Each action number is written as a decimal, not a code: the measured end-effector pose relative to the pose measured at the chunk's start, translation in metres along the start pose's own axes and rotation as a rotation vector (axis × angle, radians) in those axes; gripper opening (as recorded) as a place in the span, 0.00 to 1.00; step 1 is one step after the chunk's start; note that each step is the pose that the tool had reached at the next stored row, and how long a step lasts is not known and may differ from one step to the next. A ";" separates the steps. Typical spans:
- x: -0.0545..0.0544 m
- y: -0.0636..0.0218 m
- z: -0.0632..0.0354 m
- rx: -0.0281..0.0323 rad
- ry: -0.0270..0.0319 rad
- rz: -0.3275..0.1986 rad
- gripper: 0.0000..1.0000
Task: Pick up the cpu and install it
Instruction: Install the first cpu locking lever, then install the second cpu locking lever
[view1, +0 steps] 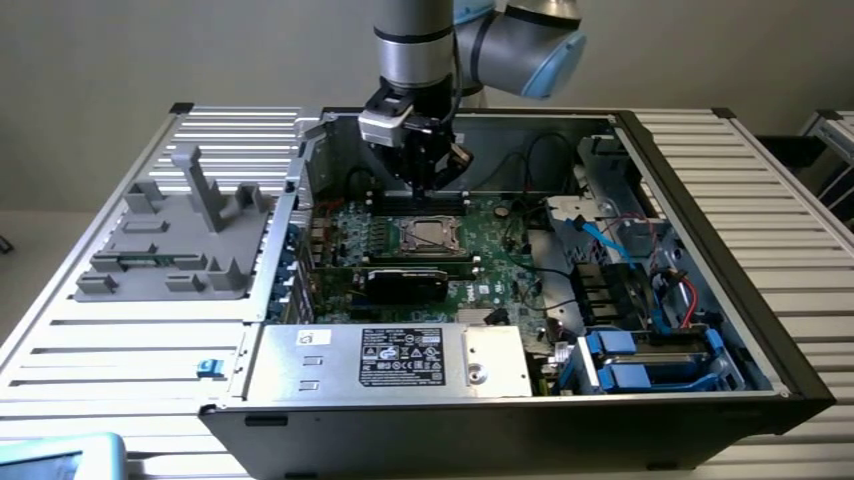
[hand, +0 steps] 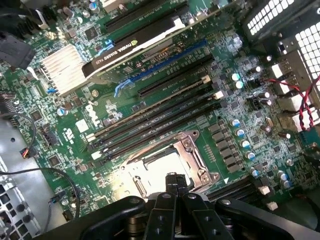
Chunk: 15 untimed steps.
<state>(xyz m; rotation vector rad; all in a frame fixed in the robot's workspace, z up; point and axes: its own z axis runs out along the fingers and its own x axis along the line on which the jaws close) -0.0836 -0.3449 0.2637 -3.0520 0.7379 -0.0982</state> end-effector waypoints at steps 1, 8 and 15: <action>0.000 0.0000 -0.0007 -0.0026 0.0010 -0.010 0.11; 0.000 -0.0001 -0.0041 -0.0045 -0.0111 -0.077 0.11; 0.000 -0.0001 -0.0042 -0.0054 -0.0130 -0.081 0.11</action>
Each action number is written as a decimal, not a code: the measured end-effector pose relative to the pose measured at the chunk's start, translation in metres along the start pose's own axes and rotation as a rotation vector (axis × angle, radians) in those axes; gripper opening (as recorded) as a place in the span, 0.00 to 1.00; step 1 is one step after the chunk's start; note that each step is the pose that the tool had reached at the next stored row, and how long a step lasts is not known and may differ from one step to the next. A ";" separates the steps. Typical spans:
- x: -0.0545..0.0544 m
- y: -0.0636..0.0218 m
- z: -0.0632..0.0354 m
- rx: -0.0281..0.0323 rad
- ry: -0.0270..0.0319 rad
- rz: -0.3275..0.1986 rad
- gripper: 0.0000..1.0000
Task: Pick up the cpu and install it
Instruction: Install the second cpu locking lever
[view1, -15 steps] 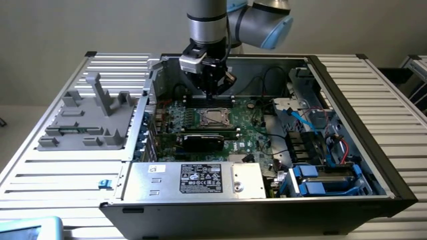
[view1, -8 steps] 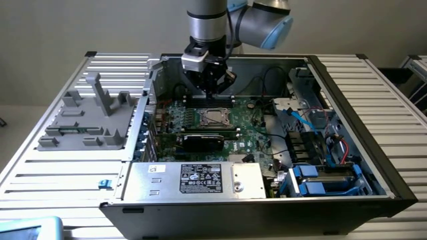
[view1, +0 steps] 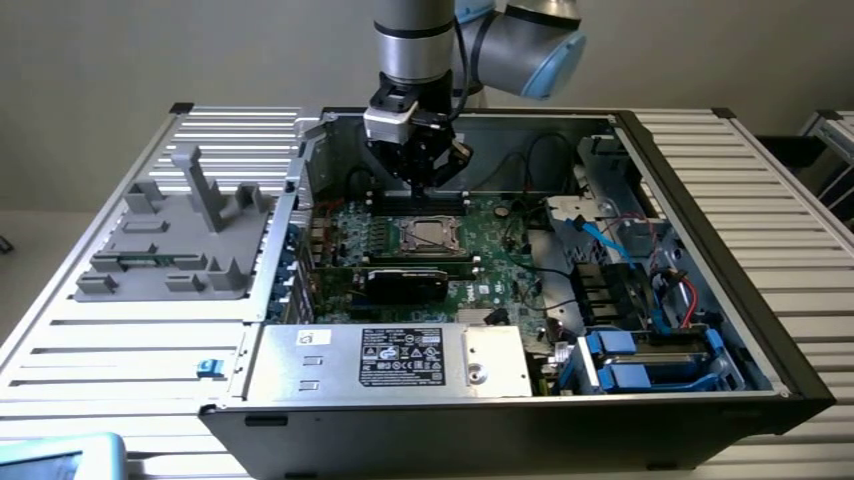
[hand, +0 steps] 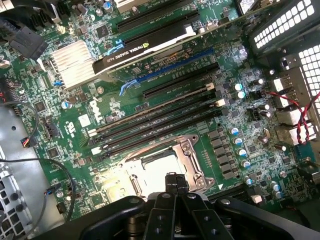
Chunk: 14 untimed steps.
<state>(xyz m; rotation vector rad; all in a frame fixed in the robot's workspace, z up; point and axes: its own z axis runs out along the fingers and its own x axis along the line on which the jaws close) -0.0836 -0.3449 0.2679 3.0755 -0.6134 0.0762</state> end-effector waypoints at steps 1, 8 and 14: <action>0.000 0.0000 0.0000 0.0000 0.0000 0.000 0.11; -0.001 0.0005 0.0000 0.0000 0.0000 0.000 0.11; -0.004 0.0051 -0.0002 0.0019 -0.0006 -0.011 0.11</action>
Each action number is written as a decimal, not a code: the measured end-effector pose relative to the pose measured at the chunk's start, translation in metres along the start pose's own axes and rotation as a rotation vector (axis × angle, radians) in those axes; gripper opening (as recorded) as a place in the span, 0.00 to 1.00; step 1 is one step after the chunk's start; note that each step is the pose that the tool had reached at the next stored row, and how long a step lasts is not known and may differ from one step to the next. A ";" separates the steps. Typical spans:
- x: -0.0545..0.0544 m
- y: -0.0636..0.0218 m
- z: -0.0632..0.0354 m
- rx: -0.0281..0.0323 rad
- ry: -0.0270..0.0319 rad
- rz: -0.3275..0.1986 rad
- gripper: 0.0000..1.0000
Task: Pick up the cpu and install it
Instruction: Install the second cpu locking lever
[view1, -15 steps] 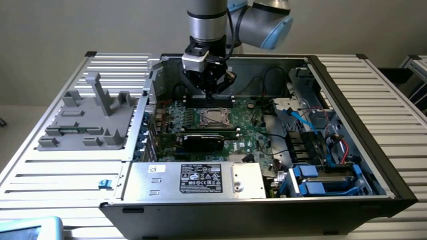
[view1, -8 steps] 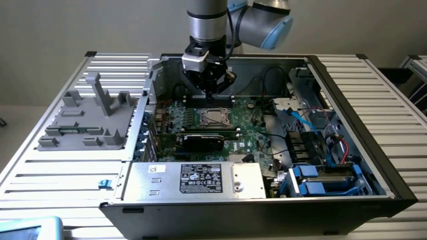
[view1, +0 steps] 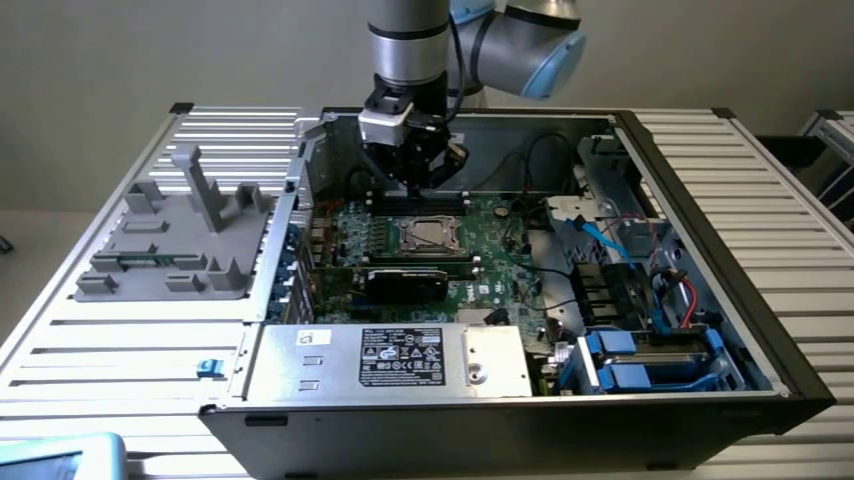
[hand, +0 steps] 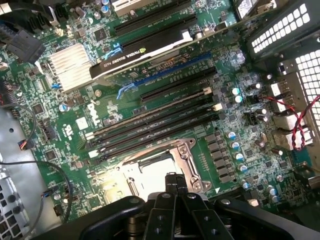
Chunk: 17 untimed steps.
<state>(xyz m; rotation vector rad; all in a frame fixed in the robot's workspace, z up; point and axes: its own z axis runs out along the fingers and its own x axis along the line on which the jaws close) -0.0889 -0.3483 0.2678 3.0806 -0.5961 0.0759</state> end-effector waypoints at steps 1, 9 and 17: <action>0.000 0.0003 -0.0001 0.0004 -0.0001 -0.006 0.11; 0.002 0.0085 0.0000 -0.0009 -0.0106 -0.034 0.11; 0.007 0.0235 0.0011 0.0216 -0.0229 -0.036 0.11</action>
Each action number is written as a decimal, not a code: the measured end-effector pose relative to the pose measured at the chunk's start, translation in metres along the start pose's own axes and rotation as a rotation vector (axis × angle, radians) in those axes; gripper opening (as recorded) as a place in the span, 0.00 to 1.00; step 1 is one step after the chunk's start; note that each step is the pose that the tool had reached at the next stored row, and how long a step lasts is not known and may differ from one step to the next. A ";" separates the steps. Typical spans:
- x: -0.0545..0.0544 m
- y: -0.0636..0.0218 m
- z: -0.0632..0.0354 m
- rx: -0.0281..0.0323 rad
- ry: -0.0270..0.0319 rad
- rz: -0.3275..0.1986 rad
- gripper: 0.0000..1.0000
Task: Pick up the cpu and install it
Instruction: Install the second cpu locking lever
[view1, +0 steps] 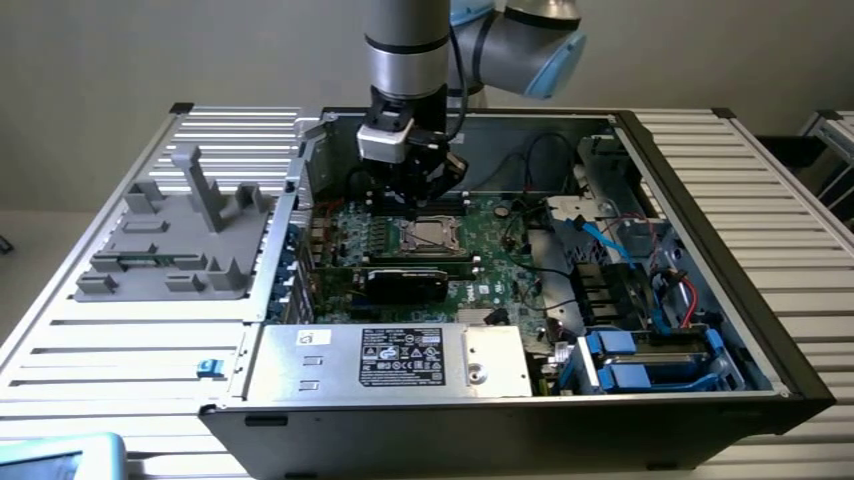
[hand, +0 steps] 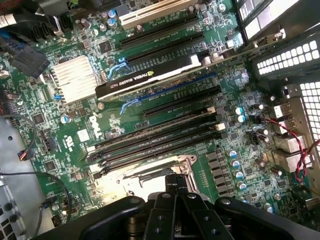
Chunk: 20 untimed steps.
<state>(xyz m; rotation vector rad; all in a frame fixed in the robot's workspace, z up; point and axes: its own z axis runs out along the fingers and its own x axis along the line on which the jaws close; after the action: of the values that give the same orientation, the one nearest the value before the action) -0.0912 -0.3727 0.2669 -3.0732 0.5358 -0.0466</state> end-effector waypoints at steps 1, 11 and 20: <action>-0.001 0.0014 0.0004 0.0064 -0.0023 -0.001 0.11; -0.004 0.0064 0.0012 0.0217 -0.0092 -0.020 0.11; -0.004 0.0121 0.0033 0.0391 -0.0184 -0.078 0.11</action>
<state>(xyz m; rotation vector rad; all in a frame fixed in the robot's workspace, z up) -0.0986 -0.3827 0.2632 -3.0520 0.4087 -0.0297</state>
